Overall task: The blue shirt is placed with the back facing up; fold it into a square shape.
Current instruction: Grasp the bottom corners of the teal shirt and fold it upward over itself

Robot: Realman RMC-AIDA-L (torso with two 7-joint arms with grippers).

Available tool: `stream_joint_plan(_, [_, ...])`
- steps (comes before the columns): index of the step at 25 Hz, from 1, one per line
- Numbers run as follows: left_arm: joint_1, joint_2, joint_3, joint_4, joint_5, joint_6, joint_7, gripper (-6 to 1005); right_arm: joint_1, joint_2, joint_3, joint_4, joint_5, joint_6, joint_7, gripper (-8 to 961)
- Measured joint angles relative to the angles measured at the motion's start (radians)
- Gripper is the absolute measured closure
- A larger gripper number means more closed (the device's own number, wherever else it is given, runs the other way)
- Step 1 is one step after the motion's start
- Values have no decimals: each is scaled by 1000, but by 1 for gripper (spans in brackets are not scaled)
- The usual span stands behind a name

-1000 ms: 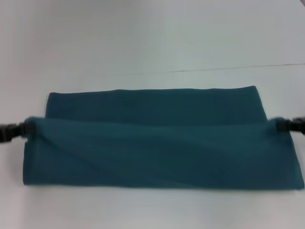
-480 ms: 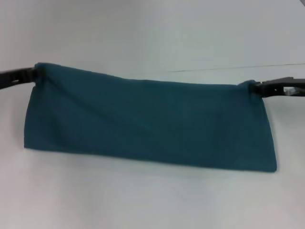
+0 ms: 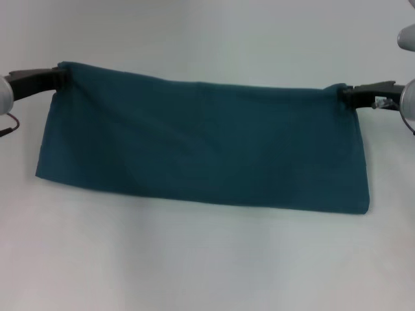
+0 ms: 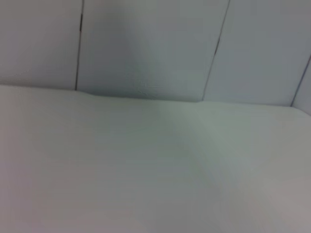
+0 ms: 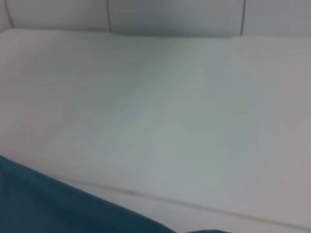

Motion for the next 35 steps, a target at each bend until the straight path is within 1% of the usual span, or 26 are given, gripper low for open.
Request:
stream_joint_plan(2, [-6, -4, 12, -1, -11, -33, 2, 878, 4, 0, -9, 0, 17, 35, -9, 835])
stream_joint_plan(8, [-20, -7, 32, -39, -20, -113, 6, 871, 23, -1, -18, 41, 56, 89, -69, 831])
stream_joint_plan(12, [-30, -7, 33, -70, -21, -132, 24, 867, 33, -4, -18, 75, 61, 117, -93, 827])
stream_joint_plan(21, [-36, -8, 42, -88, -47, -157, 56, 856, 35, 1, -18, 81, 64, 139, -113, 820])
stream_joint_plan(26, [-36, -23, 44, -88, -69, -212, 54, 850, 38, 2, -37, 101, 63, 169, -120, 816])
stream_joint_plan(29, [-36, -26, 39, -91, -75, -234, 45, 847, 35, 3, -54, 100, 63, 171, -120, 813])
stream_joint_plan(32, [-34, -22, 34, -97, -112, -259, 42, 783, 32, 5, -54, 90, 63, 175, -120, 811])
stream_joint_plan(35, [-27, -17, 33, -100, -143, -276, 42, 720, 30, 4, -55, 83, 63, 179, -117, 686])
